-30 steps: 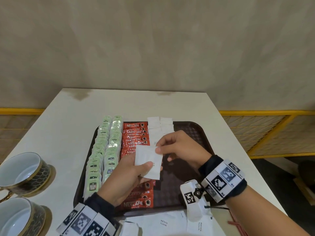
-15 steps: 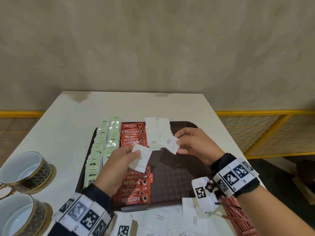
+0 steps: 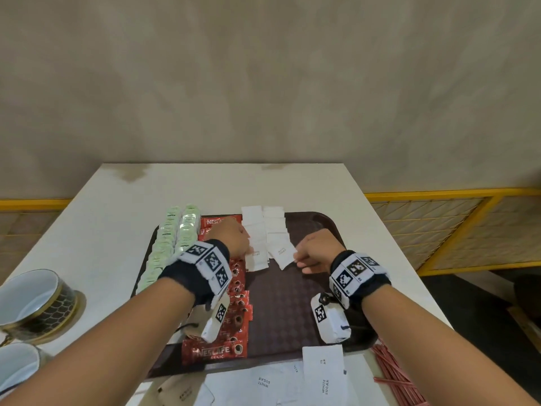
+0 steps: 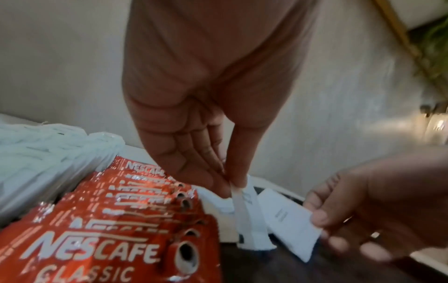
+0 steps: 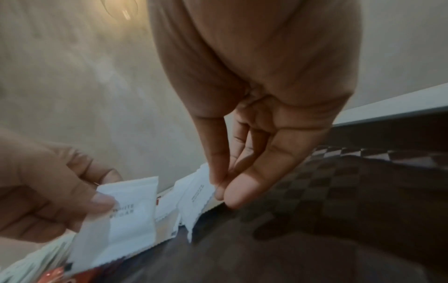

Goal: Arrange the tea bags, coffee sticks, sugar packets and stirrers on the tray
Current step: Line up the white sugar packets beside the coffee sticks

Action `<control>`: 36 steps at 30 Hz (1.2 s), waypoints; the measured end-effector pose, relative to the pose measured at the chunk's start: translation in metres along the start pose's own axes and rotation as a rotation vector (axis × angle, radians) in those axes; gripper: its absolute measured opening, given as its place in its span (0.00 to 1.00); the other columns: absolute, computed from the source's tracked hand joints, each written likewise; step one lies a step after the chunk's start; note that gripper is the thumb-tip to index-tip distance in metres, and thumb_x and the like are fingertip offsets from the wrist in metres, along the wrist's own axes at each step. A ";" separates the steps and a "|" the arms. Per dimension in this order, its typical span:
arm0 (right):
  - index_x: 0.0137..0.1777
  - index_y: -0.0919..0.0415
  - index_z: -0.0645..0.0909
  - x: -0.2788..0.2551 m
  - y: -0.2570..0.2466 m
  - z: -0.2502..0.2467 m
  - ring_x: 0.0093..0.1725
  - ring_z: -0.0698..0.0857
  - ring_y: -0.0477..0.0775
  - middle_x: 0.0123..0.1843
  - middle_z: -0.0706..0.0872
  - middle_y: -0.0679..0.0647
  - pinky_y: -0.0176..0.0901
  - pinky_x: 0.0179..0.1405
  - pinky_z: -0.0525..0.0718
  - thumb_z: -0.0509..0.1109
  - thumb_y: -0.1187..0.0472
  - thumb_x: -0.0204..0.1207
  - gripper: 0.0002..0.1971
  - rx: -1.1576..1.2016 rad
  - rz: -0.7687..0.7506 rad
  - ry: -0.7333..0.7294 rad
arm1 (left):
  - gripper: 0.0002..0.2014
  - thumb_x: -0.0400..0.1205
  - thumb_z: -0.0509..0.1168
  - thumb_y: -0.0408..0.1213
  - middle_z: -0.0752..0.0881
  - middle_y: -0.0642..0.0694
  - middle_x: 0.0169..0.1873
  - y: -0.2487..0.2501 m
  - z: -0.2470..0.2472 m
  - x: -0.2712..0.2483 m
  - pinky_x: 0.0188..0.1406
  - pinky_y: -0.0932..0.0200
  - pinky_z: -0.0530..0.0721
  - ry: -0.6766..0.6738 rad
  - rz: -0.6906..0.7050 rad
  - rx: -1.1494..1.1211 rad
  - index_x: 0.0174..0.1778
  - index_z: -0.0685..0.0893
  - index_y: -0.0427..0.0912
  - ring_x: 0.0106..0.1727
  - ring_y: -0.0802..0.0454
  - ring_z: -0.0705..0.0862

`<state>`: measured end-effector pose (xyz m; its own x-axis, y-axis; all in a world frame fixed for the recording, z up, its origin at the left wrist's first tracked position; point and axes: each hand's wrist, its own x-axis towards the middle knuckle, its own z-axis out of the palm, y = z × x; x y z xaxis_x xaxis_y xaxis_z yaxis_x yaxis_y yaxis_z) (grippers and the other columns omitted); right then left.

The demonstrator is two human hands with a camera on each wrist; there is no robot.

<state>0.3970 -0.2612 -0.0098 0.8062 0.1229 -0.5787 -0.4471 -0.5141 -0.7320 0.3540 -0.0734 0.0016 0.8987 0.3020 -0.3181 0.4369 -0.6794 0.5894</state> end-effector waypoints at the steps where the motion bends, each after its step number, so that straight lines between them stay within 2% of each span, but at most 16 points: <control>1: 0.38 0.67 0.79 0.002 -0.001 0.001 0.31 0.84 0.54 0.36 0.85 0.63 0.42 0.26 0.85 0.69 0.77 0.76 0.08 -0.006 0.031 -0.017 | 0.12 0.74 0.75 0.34 0.89 0.43 0.51 0.000 0.002 0.004 0.53 0.54 0.85 -0.017 -0.015 0.052 0.51 0.87 0.34 0.54 0.44 0.87; 3: 0.38 0.71 0.79 0.008 -0.002 0.004 0.32 0.84 0.55 0.36 0.84 0.65 0.44 0.31 0.86 0.67 0.77 0.78 0.07 0.022 0.099 -0.044 | 0.14 0.75 0.75 0.33 0.89 0.40 0.51 0.001 0.005 0.010 0.58 0.51 0.86 -0.039 -0.041 0.118 0.55 0.86 0.34 0.55 0.43 0.87; 5: 0.39 0.75 0.79 0.014 0.000 0.005 0.33 0.84 0.56 0.36 0.84 0.66 0.44 0.35 0.86 0.67 0.76 0.79 0.07 0.037 0.137 -0.044 | 0.13 0.75 0.75 0.33 0.90 0.42 0.51 0.002 0.006 0.016 0.57 0.54 0.85 -0.030 -0.030 0.173 0.54 0.87 0.36 0.55 0.45 0.87; 9: 0.42 0.73 0.81 0.020 0.002 0.010 0.28 0.83 0.54 0.37 0.85 0.66 0.40 0.23 0.82 0.68 0.74 0.77 0.03 -0.023 0.141 0.029 | 0.15 0.73 0.77 0.34 0.89 0.46 0.54 0.006 0.006 0.023 0.56 0.58 0.84 0.004 0.008 0.279 0.55 0.89 0.39 0.56 0.48 0.86; 13: 0.40 0.69 0.84 0.025 0.005 0.013 0.29 0.85 0.56 0.40 0.89 0.63 0.40 0.26 0.84 0.74 0.71 0.71 0.02 -0.148 0.067 0.135 | 0.13 0.72 0.76 0.33 0.89 0.45 0.53 0.003 0.010 0.029 0.55 0.55 0.86 0.006 0.051 0.350 0.52 0.89 0.38 0.54 0.47 0.87; 15: 0.41 0.67 0.81 0.027 0.005 0.014 0.29 0.83 0.55 0.39 0.87 0.61 0.38 0.23 0.82 0.71 0.71 0.73 0.02 -0.091 0.080 0.124 | 0.11 0.73 0.74 0.33 0.89 0.44 0.53 0.002 0.011 0.031 0.54 0.53 0.87 0.022 0.075 0.363 0.51 0.88 0.38 0.52 0.46 0.87; 16: 0.41 0.68 0.79 0.029 0.006 0.015 0.30 0.82 0.55 0.39 0.85 0.61 0.39 0.23 0.80 0.69 0.74 0.75 0.04 -0.005 0.117 0.091 | 0.11 0.73 0.73 0.33 0.89 0.44 0.53 0.001 0.011 0.032 0.53 0.53 0.87 0.028 0.080 0.363 0.52 0.87 0.38 0.52 0.45 0.87; 18: 0.39 0.69 0.76 0.030 0.005 0.017 0.37 0.81 0.58 0.45 0.85 0.64 0.43 0.28 0.79 0.66 0.79 0.75 0.07 0.073 0.146 0.055 | 0.14 0.73 0.74 0.34 0.88 0.44 0.54 0.001 0.010 0.032 0.54 0.52 0.87 0.039 0.077 0.370 0.54 0.85 0.38 0.53 0.45 0.87; 20: 0.37 0.69 0.77 0.033 0.006 0.018 0.43 0.83 0.63 0.52 0.86 0.67 0.47 0.31 0.84 0.70 0.81 0.69 0.09 0.082 0.126 0.073 | 0.17 0.73 0.75 0.35 0.87 0.43 0.54 0.001 0.009 0.031 0.53 0.52 0.86 0.051 0.078 0.392 0.56 0.84 0.38 0.54 0.44 0.86; 23: 0.38 0.67 0.80 0.026 0.004 0.017 0.39 0.86 0.61 0.44 0.88 0.64 0.49 0.38 0.89 0.76 0.73 0.66 0.07 -0.047 0.039 0.078 | 0.14 0.75 0.74 0.34 0.86 0.42 0.53 -0.001 0.010 0.028 0.49 0.54 0.84 0.091 0.113 0.401 0.55 0.82 0.37 0.53 0.43 0.85; 25: 0.38 0.64 0.81 0.020 0.001 0.011 0.37 0.89 0.60 0.39 0.88 0.61 0.46 0.36 0.90 0.77 0.67 0.67 0.07 -0.268 -0.068 0.154 | 0.13 0.75 0.73 0.33 0.86 0.42 0.52 -0.001 0.011 0.025 0.48 0.54 0.83 0.106 0.165 0.387 0.53 0.83 0.37 0.53 0.43 0.84; 26: 0.37 0.64 0.81 0.018 -0.001 0.009 0.37 0.90 0.61 0.38 0.88 0.61 0.47 0.35 0.90 0.77 0.67 0.68 0.06 -0.346 -0.144 0.207 | 0.13 0.74 0.75 0.34 0.86 0.42 0.53 0.000 0.012 0.023 0.50 0.55 0.82 0.097 0.193 0.380 0.52 0.83 0.37 0.54 0.43 0.84; 28: 0.34 0.63 0.82 0.014 -0.006 0.011 0.38 0.90 0.61 0.40 0.89 0.60 0.52 0.39 0.91 0.75 0.70 0.69 0.06 -0.424 -0.308 0.232 | 0.13 0.72 0.77 0.36 0.85 0.43 0.53 0.002 0.015 0.019 0.52 0.56 0.81 0.057 0.247 0.393 0.50 0.84 0.39 0.56 0.44 0.82; 30: 0.35 0.60 0.82 0.010 -0.010 0.018 0.41 0.88 0.58 0.42 0.87 0.57 0.47 0.41 0.89 0.74 0.72 0.69 0.08 -0.539 -0.413 0.142 | 0.13 0.72 0.77 0.36 0.86 0.42 0.52 0.005 0.021 0.015 0.50 0.57 0.80 0.010 0.293 0.457 0.49 0.85 0.39 0.56 0.44 0.82; 32: 0.37 0.59 0.83 0.007 -0.012 0.025 0.45 0.87 0.58 0.45 0.87 0.58 0.45 0.43 0.85 0.72 0.72 0.71 0.07 -0.678 -0.463 0.068 | 0.13 0.72 0.76 0.34 0.86 0.41 0.52 0.006 0.028 0.013 0.50 0.55 0.83 -0.024 0.317 0.521 0.50 0.85 0.38 0.54 0.43 0.84; 36: 0.46 0.63 0.85 0.006 -0.013 0.032 0.51 0.87 0.65 0.52 0.87 0.63 0.54 0.55 0.87 0.68 0.73 0.74 0.07 -0.800 -0.488 0.041 | 0.13 0.73 0.73 0.28 0.84 0.38 0.55 0.008 0.033 0.013 0.55 0.51 0.85 -0.045 0.339 0.585 0.54 0.83 0.37 0.55 0.40 0.84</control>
<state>0.3953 -0.2267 -0.0154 0.8541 0.4570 -0.2485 0.3314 -0.8463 -0.4171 0.3680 -0.0968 -0.0217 0.9744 -0.0114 -0.2248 0.0272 -0.9855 0.1676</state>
